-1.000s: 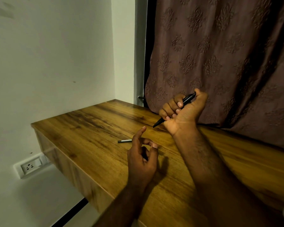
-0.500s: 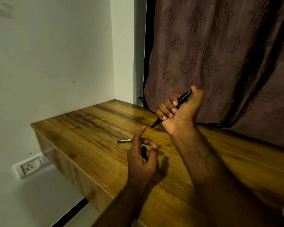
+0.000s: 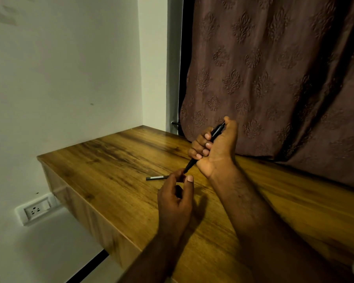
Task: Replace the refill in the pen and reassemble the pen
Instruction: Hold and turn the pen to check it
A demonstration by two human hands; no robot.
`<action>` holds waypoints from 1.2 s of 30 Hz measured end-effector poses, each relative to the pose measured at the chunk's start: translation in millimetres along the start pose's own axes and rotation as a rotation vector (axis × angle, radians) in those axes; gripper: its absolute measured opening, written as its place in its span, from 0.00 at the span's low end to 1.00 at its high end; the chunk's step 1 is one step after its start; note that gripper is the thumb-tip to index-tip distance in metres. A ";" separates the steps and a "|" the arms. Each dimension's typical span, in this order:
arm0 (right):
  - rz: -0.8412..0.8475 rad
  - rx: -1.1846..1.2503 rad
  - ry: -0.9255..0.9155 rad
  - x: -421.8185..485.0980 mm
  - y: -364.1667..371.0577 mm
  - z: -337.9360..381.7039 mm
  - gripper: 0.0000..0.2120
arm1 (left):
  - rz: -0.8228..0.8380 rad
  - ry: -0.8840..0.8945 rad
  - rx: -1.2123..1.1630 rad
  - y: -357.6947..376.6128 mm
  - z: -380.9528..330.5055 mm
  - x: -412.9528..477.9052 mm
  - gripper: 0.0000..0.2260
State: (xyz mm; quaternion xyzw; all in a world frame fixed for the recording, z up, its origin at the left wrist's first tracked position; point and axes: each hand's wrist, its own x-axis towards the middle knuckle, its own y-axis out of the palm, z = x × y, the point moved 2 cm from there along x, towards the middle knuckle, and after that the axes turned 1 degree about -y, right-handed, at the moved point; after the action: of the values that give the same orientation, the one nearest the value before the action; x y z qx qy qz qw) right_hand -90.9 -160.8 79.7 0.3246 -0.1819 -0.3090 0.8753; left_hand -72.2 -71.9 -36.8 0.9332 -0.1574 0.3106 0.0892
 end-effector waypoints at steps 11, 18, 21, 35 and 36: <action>-0.006 -0.682 -0.194 8.7 -4.2 -24.4 0.10 | -0.135 -0.017 0.099 -6.1 13.6 5.6 0.10; -0.010 -0.688 -0.296 11.3 -14.2 -28.6 0.20 | -0.206 -0.034 0.115 -9.0 15.8 6.5 0.09; 0.079 -0.789 -0.198 13.7 -16.8 -32.2 0.29 | -0.252 -0.063 0.121 -12.1 17.5 8.8 0.06; -0.007 -0.624 -0.378 18.4 -15.6 -16.8 0.28 | -0.219 -0.069 -0.013 -8.5 5.3 4.4 0.12; 0.006 -0.617 -0.380 18.1 -15.1 -16.0 0.29 | -0.215 -0.063 -0.012 -8.9 4.9 4.3 0.13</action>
State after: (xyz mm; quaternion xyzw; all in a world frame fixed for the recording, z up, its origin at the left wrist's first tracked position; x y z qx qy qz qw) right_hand -75.6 -174.5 60.1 -0.0189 -0.2405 -0.4016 0.8835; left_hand -63.2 -66.0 -38.7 0.9534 -0.0612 0.2688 0.1227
